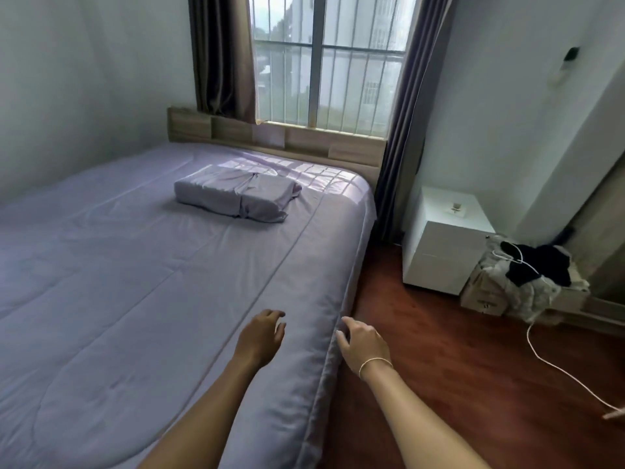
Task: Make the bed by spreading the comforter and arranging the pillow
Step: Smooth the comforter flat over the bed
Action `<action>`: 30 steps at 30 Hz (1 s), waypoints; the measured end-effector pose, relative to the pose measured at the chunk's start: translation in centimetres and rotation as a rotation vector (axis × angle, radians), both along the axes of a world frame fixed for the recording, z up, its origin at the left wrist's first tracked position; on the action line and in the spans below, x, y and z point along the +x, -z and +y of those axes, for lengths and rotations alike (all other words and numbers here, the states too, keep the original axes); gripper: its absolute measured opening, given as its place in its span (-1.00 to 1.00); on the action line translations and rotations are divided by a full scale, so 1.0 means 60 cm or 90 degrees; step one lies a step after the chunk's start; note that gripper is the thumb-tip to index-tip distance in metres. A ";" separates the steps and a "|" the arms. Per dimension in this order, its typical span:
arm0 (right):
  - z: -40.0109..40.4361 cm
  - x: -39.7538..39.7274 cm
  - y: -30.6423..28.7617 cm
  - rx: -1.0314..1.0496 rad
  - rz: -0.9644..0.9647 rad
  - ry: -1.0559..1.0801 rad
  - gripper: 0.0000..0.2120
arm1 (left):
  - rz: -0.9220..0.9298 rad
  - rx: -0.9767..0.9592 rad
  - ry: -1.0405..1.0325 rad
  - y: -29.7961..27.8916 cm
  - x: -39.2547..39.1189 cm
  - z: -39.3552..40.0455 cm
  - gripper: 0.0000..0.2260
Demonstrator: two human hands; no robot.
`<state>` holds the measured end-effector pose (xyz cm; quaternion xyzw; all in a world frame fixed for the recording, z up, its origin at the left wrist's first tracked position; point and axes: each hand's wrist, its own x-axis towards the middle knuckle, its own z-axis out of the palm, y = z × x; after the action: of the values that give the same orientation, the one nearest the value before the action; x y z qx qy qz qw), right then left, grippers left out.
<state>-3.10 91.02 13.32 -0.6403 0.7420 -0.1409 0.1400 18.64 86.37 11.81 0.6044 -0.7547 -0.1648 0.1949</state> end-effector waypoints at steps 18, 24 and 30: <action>-0.307 -0.344 -0.013 -0.029 0.008 -0.032 -0.48 | -0.013 -0.039 -0.069 -0.034 -0.267 -0.313 -0.68; -0.536 -0.461 -0.039 -0.033 0.039 -0.038 -0.47 | 0.021 -0.041 -0.086 -0.043 -0.372 -0.534 -0.66; -0.758 -0.557 -0.029 -0.043 0.049 -0.038 -0.46 | 0.014 -0.048 -0.065 -0.034 -0.487 -0.729 -0.64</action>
<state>-36.51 45.54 15.06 -0.6717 0.7220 -0.1368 0.0938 -10.55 42.62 13.86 0.6324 -0.7265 -0.1328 0.2338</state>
